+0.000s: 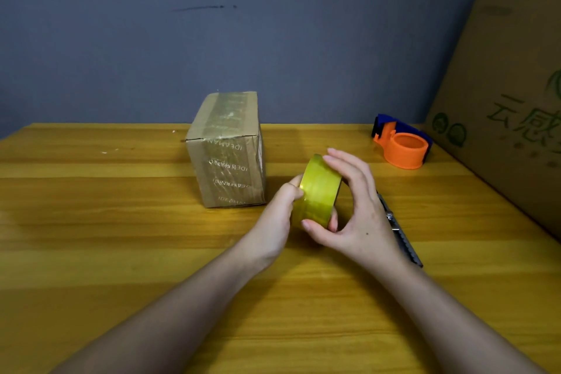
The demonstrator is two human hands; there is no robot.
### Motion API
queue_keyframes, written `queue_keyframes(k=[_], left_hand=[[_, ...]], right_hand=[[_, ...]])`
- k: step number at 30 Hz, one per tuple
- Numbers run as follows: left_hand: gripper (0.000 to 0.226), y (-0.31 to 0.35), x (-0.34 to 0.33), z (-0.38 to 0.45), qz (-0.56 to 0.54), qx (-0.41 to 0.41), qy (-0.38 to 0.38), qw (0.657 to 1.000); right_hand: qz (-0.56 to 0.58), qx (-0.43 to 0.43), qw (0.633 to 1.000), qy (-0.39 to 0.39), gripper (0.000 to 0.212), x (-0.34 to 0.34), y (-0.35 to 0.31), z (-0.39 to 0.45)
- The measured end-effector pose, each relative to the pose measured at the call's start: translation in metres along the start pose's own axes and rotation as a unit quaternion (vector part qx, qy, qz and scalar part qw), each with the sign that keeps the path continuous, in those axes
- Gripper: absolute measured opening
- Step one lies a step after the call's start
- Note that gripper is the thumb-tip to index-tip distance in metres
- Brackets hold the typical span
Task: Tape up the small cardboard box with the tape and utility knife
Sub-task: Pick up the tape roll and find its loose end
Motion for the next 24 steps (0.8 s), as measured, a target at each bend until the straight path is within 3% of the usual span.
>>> queue_keyframes(k=[3,10,17,20,24], left_hand=[[0.032,0.002,-0.003,-0.002,0.008,-0.001,-0.011,1.000],[0.052,-0.001,0.003,-0.002,0.009,0.023,0.018,1.000],[0.043,-0.001,-0.002,-0.003,-0.005,0.038,0.017,0.999],[0.069,0.005,-0.002,-0.004,0.011,0.046,0.036,0.998],[0.094,0.009,0.000,-0.002,0.008,0.068,-0.001,0.998]], right_hand=[[0.006,0.001,1.000,0.006,0.083,0.001,0.000,0.000],[0.018,-0.014,1.000,0.007,0.083,-0.001,0.003,0.001],[0.002,-0.011,1.000,-0.002,0.084,-0.002,0.004,0.000],[-0.001,-0.011,1.000,-0.005,0.084,-0.003,0.005,0.000],[-0.001,-0.011,1.000,-0.010,0.083,-0.004,0.005,0.000]])
Point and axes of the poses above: each hand's wrist, its own z-axis towards the middle knuckle, its own x-axis out of the back of the hand, y = z × x, the point moved 8 cm from there along z, towards the middle knuckle, and after that the axes turned 4 degrees about y, right-handed, at the moved point
